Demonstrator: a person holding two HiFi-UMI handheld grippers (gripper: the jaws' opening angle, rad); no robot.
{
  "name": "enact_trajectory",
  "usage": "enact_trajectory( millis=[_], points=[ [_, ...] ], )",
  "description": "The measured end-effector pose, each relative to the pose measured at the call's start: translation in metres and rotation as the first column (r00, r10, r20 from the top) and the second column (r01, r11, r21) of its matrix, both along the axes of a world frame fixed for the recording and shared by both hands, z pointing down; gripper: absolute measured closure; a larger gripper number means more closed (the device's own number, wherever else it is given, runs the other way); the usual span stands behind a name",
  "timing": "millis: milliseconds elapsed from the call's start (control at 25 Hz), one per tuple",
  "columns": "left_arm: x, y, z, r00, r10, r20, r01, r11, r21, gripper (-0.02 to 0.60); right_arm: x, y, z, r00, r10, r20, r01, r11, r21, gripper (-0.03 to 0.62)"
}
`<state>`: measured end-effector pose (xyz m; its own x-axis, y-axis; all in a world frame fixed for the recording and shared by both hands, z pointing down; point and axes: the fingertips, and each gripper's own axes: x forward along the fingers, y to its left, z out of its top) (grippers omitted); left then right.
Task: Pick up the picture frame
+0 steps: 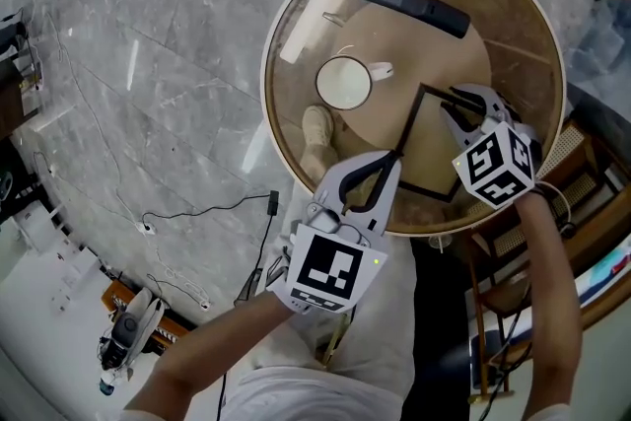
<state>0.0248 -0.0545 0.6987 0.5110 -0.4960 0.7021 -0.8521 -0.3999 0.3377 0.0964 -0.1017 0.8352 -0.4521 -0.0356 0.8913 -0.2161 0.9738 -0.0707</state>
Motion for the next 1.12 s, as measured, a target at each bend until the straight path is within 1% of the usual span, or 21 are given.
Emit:
enact_trajectory(
  millis=[120, 240, 360, 520, 640, 720, 800, 880, 1120],
  points=[
    [0.001, -0.001, 0.002, 1.000, 0.000, -0.003, 0.000, 1.000, 0.003, 0.578, -0.001, 0.000, 0.002, 1.000, -0.019, 0.002, 0.019, 0.999, -0.026, 0.493],
    [0.003, 0.000, 0.003, 1.000, 0.002, -0.006, -0.002, 1.000, 0.003, 0.578, -0.001, 0.004, 0.004, 0.999, -0.042, 0.000, 0.042, 0.997, -0.061, 0.522],
    [0.005, 0.000, 0.002, 1.000, 0.008, -0.008, -0.008, 1.000, 0.007, 0.578, -0.002, 0.006, 0.006, 0.998, -0.058, 0.000, 0.058, 0.994, -0.089, 0.522],
    [0.005, 0.000, -0.001, 1.000, 0.016, -0.010, -0.016, 1.000, 0.013, 0.578, -0.002, 0.006, 0.007, 1.000, -0.027, 0.017, 0.029, 0.985, -0.171, 0.523],
    [0.002, -0.001, -0.002, 1.000, 0.016, -0.007, -0.016, 1.000, 0.016, 0.578, -0.003, 0.004, 0.007, 1.000, -0.028, -0.010, 0.025, 0.974, -0.226, 0.536],
    [-0.001, -0.001, -0.004, 1.000, 0.014, -0.005, -0.014, 1.000, 0.018, 0.578, -0.004, 0.003, 0.006, 0.997, -0.069, -0.030, 0.061, 0.974, -0.218, 0.550],
    [-0.003, -0.001, -0.006, 1.000, 0.013, -0.005, -0.013, 1.000, 0.021, 0.578, -0.003, 0.003, 0.005, 0.991, -0.121, -0.054, 0.110, 0.977, -0.184, 0.556],
    [-0.004, -0.001, -0.009, 1.000, 0.012, -0.003, -0.012, 1.000, 0.025, 0.578, -0.003, 0.003, 0.004, 0.987, -0.141, -0.071, 0.129, 0.980, -0.155, 0.557],
    [-0.008, 0.003, -0.019, 1.000, 0.019, 0.003, -0.019, 0.999, 0.042, 0.578, 0.002, 0.010, 0.000, 0.995, -0.078, -0.061, 0.069, 0.989, -0.134, 0.559]
  ],
)
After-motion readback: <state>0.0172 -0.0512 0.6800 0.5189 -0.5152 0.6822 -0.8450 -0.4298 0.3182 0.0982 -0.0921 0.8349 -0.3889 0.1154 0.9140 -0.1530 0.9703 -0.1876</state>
